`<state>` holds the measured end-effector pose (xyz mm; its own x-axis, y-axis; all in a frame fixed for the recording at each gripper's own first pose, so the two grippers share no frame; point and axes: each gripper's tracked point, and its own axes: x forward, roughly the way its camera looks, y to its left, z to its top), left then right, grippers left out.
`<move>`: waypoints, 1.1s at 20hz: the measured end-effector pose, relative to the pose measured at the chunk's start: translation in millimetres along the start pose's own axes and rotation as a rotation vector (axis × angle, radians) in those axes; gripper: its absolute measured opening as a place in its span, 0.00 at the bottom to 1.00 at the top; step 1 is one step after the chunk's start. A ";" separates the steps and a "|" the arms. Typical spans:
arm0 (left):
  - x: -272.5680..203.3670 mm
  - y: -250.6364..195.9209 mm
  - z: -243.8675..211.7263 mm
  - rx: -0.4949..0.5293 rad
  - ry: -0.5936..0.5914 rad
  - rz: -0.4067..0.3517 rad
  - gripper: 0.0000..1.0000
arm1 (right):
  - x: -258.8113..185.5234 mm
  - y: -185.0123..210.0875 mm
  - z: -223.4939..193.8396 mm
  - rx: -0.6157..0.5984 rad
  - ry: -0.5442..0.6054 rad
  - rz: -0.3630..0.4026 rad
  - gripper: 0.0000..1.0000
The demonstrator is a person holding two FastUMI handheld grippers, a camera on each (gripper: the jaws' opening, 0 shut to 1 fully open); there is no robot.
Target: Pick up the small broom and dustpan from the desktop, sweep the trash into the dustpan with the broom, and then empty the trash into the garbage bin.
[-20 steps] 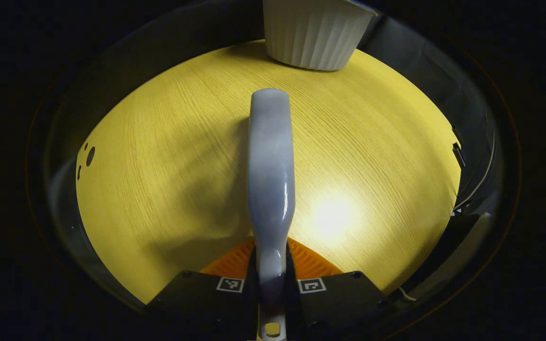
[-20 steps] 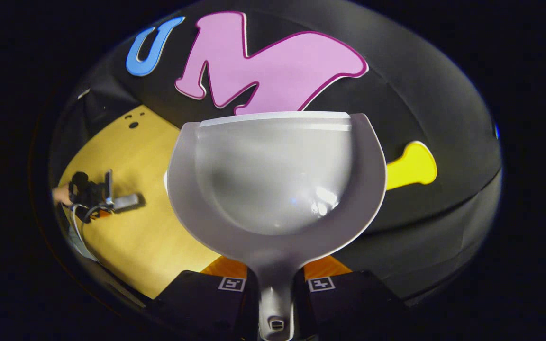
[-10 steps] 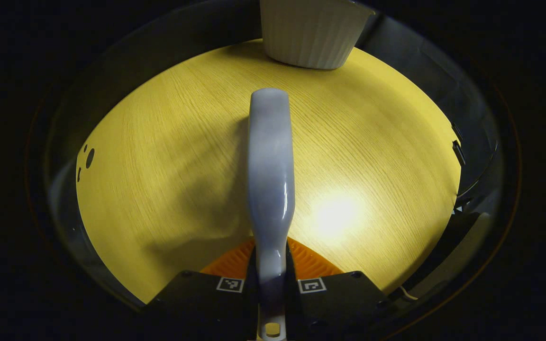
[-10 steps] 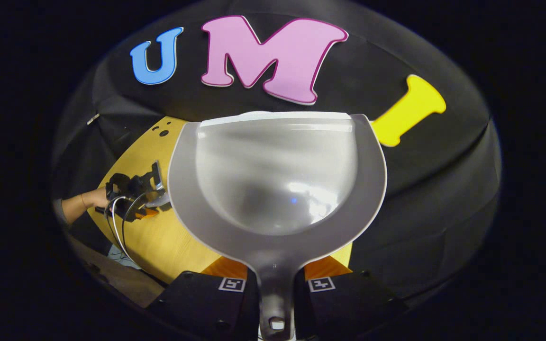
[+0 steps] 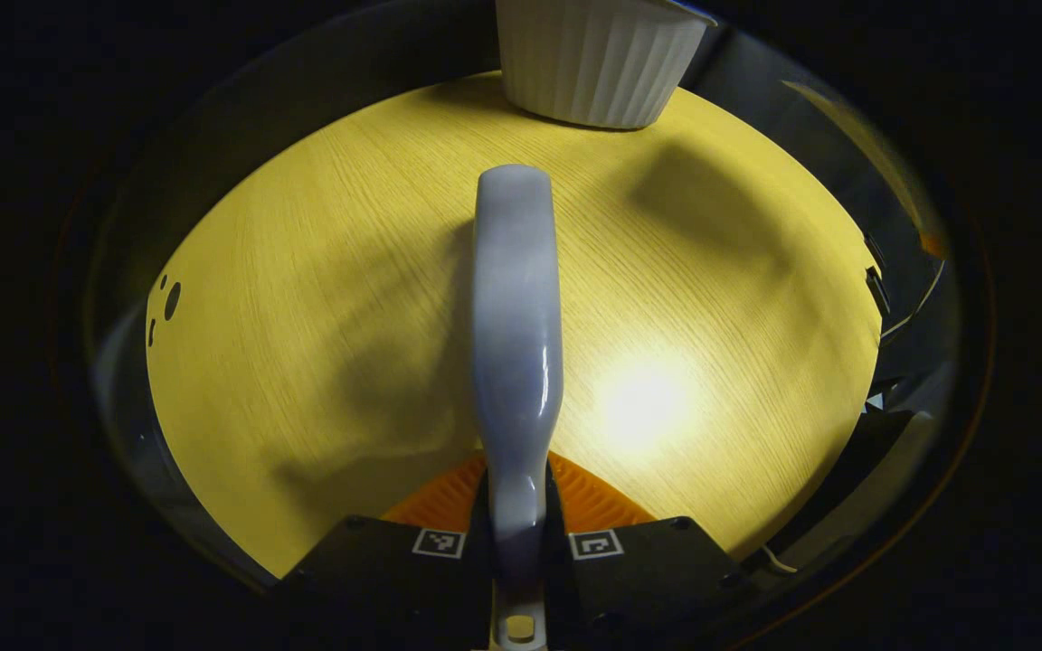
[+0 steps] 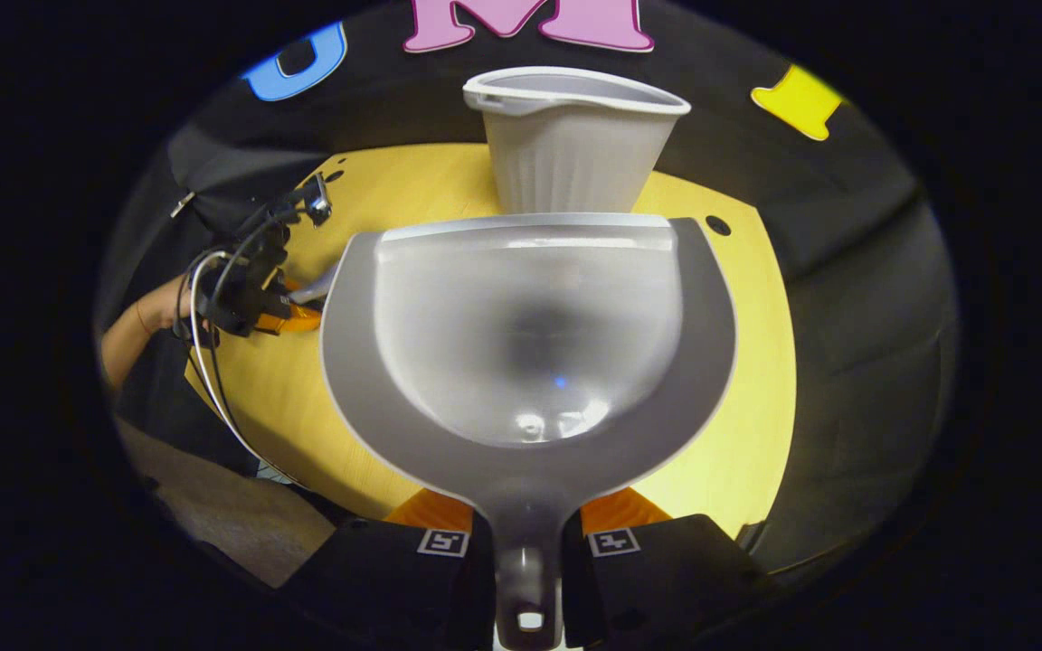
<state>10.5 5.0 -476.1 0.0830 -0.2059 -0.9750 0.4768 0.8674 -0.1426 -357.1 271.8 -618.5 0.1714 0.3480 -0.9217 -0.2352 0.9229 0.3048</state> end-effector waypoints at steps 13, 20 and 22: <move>0.1 -0.9 1.6 -0.022 0.017 0.019 0.28 | 107.9 19.9 -32.1 -0.031 0.103 0.025 0.33; -0.2 -2.2 0.9 -0.025 0.016 0.027 0.28 | 129.3 31.6 -39.5 -0.061 0.140 0.056 0.33; 0.4 -2.0 1.6 -0.025 0.020 0.029 0.31 | 136.3 36.4 -42.6 -0.062 0.145 0.063 0.33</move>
<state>11.0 2.4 -475.9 0.0783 -0.1718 -0.9820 0.4528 0.8837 -0.1185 -383.0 345.8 -743.2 0.0158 0.3729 -0.9277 -0.3004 0.8867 0.3513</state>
